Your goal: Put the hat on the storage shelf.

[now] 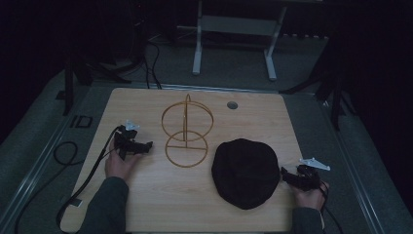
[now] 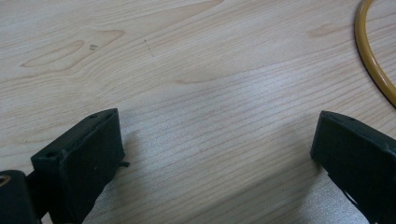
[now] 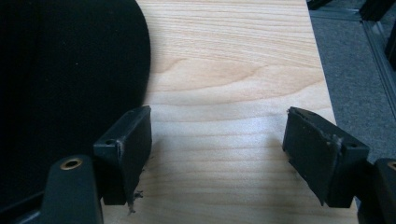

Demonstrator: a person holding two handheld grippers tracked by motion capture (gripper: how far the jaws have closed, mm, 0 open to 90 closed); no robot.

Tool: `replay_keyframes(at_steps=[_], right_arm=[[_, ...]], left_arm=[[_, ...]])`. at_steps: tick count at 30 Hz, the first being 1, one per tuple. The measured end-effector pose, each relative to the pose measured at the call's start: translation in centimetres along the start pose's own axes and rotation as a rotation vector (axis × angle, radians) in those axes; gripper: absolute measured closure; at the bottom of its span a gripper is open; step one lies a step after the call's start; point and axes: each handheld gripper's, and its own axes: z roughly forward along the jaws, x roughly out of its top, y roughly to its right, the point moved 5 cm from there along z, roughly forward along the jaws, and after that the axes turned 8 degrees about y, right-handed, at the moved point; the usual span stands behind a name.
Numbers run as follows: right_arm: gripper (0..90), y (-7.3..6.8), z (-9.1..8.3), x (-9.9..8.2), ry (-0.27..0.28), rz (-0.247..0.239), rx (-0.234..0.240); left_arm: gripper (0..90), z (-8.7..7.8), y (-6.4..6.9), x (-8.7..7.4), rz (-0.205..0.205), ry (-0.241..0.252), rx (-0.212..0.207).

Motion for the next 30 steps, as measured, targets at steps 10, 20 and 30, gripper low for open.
replay_keyframes(at_steps=[10,20,30], right_arm=[[25.8,0.0,0.0,0.1,-0.015,-0.015,0.018],[25.9,0.2,-0.1,0.6,-0.109,-0.084,0.101],[34.2,0.2,-0.3,1.2,-0.197,-0.160,0.178]], left_arm=[[2.0,-0.1,0.0,-0.1,-0.004,-0.001,0.004],[2.0,-0.1,0.0,-0.1,-0.004,-0.001,0.005],[2.0,-0.1,0.1,-0.1,-0.005,0.001,0.005]])
